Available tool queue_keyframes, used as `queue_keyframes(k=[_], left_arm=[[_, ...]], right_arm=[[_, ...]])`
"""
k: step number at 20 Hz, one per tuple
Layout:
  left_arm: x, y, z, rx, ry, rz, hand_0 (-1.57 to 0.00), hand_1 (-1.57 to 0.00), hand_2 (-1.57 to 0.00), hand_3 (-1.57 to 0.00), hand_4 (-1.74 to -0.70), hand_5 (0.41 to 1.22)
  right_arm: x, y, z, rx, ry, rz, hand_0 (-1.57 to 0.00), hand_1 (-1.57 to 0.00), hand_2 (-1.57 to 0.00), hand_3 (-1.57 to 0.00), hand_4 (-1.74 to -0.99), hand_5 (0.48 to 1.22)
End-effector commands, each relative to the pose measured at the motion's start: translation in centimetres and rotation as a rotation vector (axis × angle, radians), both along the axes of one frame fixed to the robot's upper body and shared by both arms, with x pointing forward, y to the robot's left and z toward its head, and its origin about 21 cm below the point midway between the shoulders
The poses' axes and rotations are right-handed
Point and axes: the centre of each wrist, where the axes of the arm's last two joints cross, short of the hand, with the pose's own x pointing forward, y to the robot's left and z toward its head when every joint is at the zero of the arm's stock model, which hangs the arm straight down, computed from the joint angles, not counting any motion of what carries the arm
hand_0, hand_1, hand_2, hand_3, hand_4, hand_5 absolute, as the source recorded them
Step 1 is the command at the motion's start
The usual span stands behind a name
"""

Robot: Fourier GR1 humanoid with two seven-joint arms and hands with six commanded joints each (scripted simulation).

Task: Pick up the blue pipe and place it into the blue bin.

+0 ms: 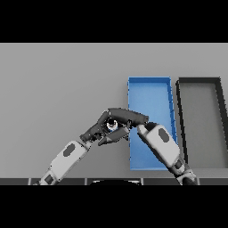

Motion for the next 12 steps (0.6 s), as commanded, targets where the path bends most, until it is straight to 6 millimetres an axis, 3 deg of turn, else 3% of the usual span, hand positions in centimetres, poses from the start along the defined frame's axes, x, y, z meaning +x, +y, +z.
queue_keyframes(k=[1, 4, 6, 7, 8, 10, 12], left_arm=[[0.03, 0.13, 0.06, 0.026, 0.000, 0.007, -1.43, -1.42, -1.42, -0.59, -1.72, 1.214], [0.24, 0.20, -0.10, 0.054, -0.025, 0.008, -1.50, -1.45, -1.49, -0.53, -1.73, 1.217], [0.51, 0.28, 0.21, 0.075, -0.035, 0.002, -1.50, -1.36, -1.52, -0.51, -1.73, 1.219], [0.32, 0.04, 0.35, 0.085, -0.037, -0.011, -1.43, -1.22, -1.35, -0.53, -1.64, 1.219], [0.42, 0.20, 0.22, 0.089, -0.055, -0.019, -1.41, -1.19, -1.24, -0.52, -1.54, 1.219], [0.34, 0.27, 0.15, 0.115, -0.050, -0.056, -0.98, -0.80, -0.82, -0.33, -1.34, 1.220], [0.42, 0.79, 0.00, 0.141, -0.046, -0.086, -0.63, -0.51, -0.52, -0.21, -1.18, 1.213]], right_arm=[[-0.21, 0.05, -0.21, 0.003, -0.025, 0.001, -1.42, -1.43, -1.43, -1.38, -1.456, 1.010], [-0.46, 0.15, -0.57, 0.012, -0.057, 0.009, -1.50, -1.50, -1.50, -1.47, -1.469, 1.113], [-0.68, 0.08, -0.95, 0.039, -0.037, 0.028, -1.52, -1.52, -1.52, -1.51, -1.473, 1.152], [-0.55, -0.21, -0.95, 0.060, -0.021, 0.035, -1.53, -1.53, -1.53, -1.52, -1.474, 1.166], [-0.58, -0.05, -0.82, 0.054, -0.020, 0.036, -1.54, -1.54, -1.54, -1.53, -1.477, 1.177], [-0.90, 0.01, -0.77, 0.041, -0.034, 0.037, -1.55, -1.55, -1.55, -1.54, -1.480, 1.193], [-0.89, -0.08, -0.59, 0.026, -0.033, 0.021, -1.56, -1.56, -1.56, -1.55, -1.481, 1.203]])
